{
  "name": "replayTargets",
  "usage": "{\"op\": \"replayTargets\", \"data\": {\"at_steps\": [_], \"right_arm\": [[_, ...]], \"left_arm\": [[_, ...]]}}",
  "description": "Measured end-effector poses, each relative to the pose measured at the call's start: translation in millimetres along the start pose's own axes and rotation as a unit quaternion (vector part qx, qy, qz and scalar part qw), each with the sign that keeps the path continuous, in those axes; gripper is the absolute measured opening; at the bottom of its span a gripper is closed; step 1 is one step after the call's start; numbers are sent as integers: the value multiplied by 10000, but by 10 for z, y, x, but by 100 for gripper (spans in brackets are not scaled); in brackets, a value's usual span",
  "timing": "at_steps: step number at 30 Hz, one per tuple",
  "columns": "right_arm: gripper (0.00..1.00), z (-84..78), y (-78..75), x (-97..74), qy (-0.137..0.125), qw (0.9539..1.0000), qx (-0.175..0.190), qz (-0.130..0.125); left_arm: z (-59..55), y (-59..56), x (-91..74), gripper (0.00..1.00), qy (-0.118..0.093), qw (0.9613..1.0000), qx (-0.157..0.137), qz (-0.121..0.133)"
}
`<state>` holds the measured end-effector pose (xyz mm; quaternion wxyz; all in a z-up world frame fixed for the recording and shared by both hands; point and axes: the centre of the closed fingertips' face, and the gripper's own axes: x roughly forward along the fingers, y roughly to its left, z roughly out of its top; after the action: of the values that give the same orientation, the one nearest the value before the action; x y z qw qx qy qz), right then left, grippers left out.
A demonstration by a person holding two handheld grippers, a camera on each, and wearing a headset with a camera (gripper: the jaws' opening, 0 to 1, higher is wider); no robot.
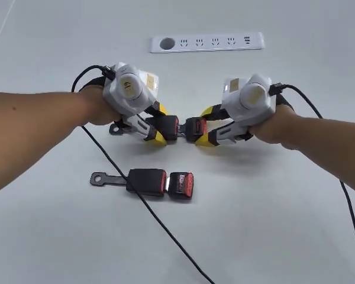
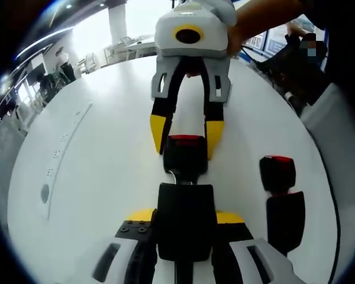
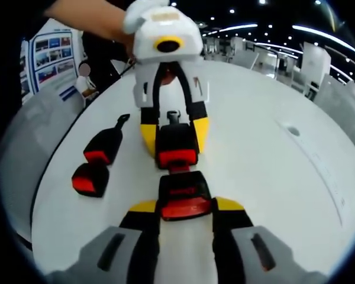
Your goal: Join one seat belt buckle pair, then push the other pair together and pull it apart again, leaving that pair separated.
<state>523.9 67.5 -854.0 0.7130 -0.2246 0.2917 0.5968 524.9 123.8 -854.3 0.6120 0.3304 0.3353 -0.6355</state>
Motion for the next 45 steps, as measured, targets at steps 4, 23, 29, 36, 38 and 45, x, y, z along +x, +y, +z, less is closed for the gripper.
{"op": "replayTargets", "data": {"at_steps": [4,23,29,36,38,45], "right_arm": [[33,-6,2,-22,-22,10000,35,-4],[33,-331,-18,-325,97,9998,148,-96],[34,-449,-37,-407,128,9997,139,-132],[34,-532,-97,-534,121,9996,154,-222],[34,-577,-96,-573,73,9994,196,-260],[34,-752,-80,-743,222,9989,286,-285]], "left_arm": [[11,2,1,36,-93,10000,-32,2],[22,2,1,36,-189,9997,-151,43],[23,-1,-1,36,-175,9997,-174,60],[26,-1,-3,36,-178,9996,-193,60],[25,1,-2,36,-180,9996,-196,61],[21,3,-2,36,-168,9996,-239,67]]}}
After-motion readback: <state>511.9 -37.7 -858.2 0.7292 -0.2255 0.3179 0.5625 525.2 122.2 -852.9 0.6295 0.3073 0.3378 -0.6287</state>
